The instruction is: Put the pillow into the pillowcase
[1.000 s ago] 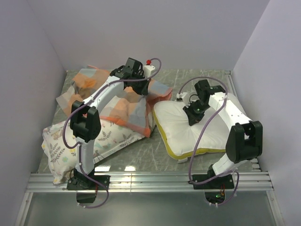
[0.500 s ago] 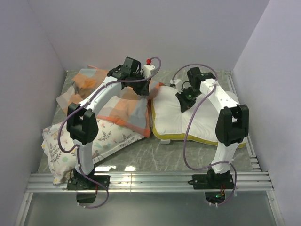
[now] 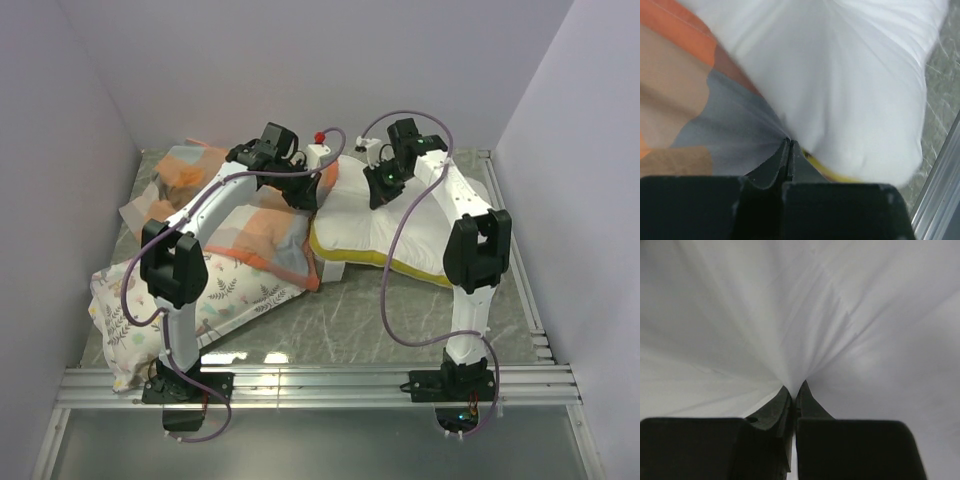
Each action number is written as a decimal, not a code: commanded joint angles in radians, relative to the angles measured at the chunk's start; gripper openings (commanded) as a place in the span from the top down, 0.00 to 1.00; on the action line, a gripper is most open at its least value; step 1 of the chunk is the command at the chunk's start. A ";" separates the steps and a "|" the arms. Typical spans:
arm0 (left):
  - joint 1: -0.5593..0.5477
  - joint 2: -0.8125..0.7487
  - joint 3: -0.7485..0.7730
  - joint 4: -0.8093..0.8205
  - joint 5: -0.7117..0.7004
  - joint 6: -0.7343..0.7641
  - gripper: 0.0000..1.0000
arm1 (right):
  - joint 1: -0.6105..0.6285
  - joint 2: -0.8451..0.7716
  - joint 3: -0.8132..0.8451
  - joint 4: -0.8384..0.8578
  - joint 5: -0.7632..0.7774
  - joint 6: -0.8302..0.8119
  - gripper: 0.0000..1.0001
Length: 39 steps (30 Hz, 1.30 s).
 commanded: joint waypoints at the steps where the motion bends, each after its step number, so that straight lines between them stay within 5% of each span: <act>1: 0.003 -0.082 0.021 -0.086 0.115 0.054 1.00 | -0.023 -0.004 0.035 0.189 0.130 0.146 1.00; 8: 0.064 -0.008 0.107 -0.178 0.195 0.082 0.94 | 0.011 0.032 -0.026 0.349 0.352 0.293 1.00; 12: 0.078 -0.019 0.084 -0.120 0.081 0.013 0.48 | 0.031 0.061 -0.011 0.338 0.294 0.339 1.00; 17: 0.076 -0.195 -0.180 0.035 -0.062 -0.078 0.38 | 0.049 0.046 -0.021 0.327 0.195 0.431 1.00; 20: 0.056 -0.284 -0.309 0.086 -0.116 -0.107 0.19 | 0.055 0.036 -0.026 0.335 0.162 0.489 1.00; 23: 0.018 -0.345 -0.412 0.121 -0.176 -0.139 0.17 | 0.055 0.049 -0.017 0.338 0.099 0.515 1.00; 25: 0.012 -0.366 -0.465 0.152 -0.203 -0.160 0.16 | 0.054 0.075 0.000 0.314 0.076 0.487 0.87; 26: 0.012 -0.372 -0.468 0.153 -0.204 -0.163 0.16 | 0.049 0.081 0.026 0.248 0.048 0.415 0.67; 28: 0.021 -0.366 -0.453 0.146 -0.193 -0.177 0.16 | 0.032 0.040 -0.019 0.199 0.027 0.308 0.50; 29: 0.045 -0.363 -0.444 0.143 -0.134 -0.188 0.16 | 0.012 0.006 -0.061 0.206 -0.013 0.272 0.20; 30: 0.061 -0.358 -0.436 0.144 -0.103 -0.202 0.15 | 0.005 -0.046 -0.105 0.220 -0.024 0.237 0.10; 34: 0.112 -0.361 -0.412 0.164 -0.003 -0.255 0.12 | 0.024 -0.313 -0.357 0.348 -0.036 0.016 0.04; 39: 0.128 -0.381 -0.421 0.207 0.005 -0.292 0.09 | 0.141 -0.436 -0.561 0.496 0.010 -0.138 0.02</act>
